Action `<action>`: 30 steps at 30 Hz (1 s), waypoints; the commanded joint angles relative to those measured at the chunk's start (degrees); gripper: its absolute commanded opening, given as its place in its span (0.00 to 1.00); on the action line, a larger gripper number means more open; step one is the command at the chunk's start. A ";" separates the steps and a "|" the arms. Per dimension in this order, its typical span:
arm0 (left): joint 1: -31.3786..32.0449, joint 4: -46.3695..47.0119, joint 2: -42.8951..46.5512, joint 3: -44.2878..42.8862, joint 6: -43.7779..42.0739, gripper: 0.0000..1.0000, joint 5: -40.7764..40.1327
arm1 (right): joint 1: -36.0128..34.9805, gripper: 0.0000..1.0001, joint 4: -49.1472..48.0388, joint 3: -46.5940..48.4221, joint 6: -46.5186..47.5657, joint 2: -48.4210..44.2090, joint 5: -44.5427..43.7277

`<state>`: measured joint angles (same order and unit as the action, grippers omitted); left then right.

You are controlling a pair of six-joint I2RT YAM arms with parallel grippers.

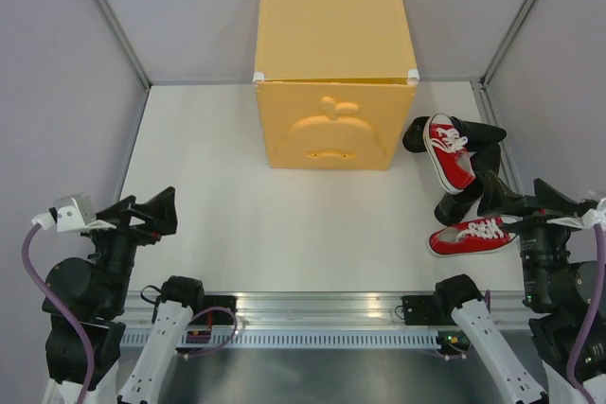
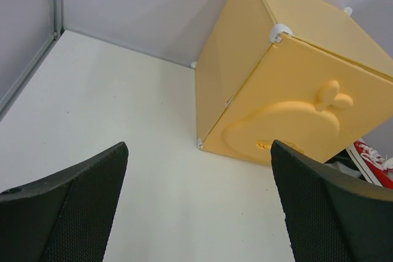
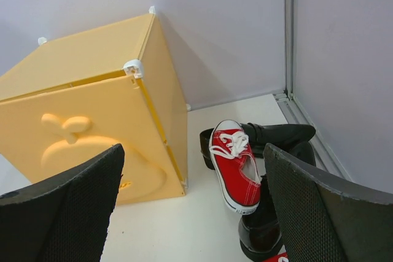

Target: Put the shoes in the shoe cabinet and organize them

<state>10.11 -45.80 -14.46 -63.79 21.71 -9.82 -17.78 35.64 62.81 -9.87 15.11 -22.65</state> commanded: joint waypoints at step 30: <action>0.17 12.14 -11.38 21.24 -2.47 1.00 8.77 | 0.02 0.98 -20.24 1.17 4.41 43.41 23.80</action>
<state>10.11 -38.76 -26.59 -44.34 21.32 -2.76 -17.85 22.96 59.99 -9.13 55.42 -0.99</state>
